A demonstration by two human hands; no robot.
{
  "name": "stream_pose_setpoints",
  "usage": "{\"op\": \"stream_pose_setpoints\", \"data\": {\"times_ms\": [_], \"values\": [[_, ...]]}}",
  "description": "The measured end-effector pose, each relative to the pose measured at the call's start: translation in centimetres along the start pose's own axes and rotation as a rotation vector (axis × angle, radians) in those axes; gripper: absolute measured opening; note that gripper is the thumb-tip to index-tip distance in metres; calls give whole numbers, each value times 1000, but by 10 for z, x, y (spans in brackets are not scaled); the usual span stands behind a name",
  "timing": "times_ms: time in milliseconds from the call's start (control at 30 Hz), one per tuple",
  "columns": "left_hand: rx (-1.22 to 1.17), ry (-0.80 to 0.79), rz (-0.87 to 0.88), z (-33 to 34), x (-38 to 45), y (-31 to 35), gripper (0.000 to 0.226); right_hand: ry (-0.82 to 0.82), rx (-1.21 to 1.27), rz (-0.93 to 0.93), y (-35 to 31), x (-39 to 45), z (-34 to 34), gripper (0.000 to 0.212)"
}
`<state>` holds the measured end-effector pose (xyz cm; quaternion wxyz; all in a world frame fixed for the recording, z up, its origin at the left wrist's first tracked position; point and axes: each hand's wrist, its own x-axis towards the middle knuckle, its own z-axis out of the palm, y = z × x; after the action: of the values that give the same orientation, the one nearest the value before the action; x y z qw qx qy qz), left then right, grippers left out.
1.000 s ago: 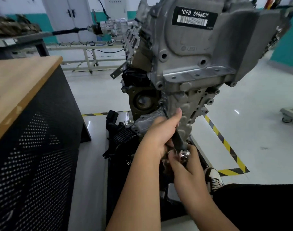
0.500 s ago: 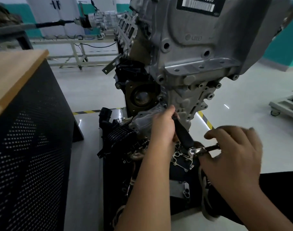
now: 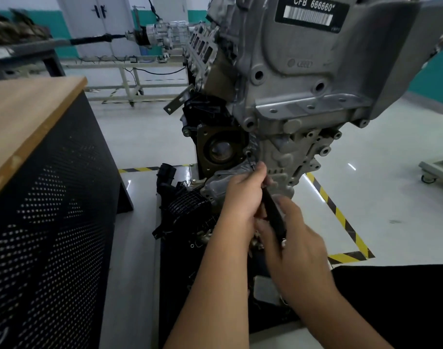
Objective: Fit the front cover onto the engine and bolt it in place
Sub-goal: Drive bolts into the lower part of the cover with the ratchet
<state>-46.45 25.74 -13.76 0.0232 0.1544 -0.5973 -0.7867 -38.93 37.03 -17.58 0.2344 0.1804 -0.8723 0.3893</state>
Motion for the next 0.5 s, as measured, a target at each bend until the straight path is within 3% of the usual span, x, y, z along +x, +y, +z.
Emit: {"op": "stream_pose_setpoints", "data": {"times_ms": [100, 200, 267, 333, 400, 500], "values": [[-222, 25, -118, -15, 1, 2, 37, 135, -51, -43, 14, 12, -8, 38], [-531, 76, -211, -35, -1, 3, 25, 152, 202, 143, 0, 8, 0, 26], [-583, 105, -198, -44, -6, 1, 27, 163, 527, 384, -15, 4, 11, 15], [-559, 141, -169, -51, -9, -2, 33, 187, 1020, 679, -30, 6, 14, 7], [-540, 159, -129, -59, -12, -4, 31, 197, 1318, 848, -40, 9, 13, 21], [-487, 148, -81, -68, -16, -5, 21, 134, 1192, 793, -38, 7, 8, 13]]}}
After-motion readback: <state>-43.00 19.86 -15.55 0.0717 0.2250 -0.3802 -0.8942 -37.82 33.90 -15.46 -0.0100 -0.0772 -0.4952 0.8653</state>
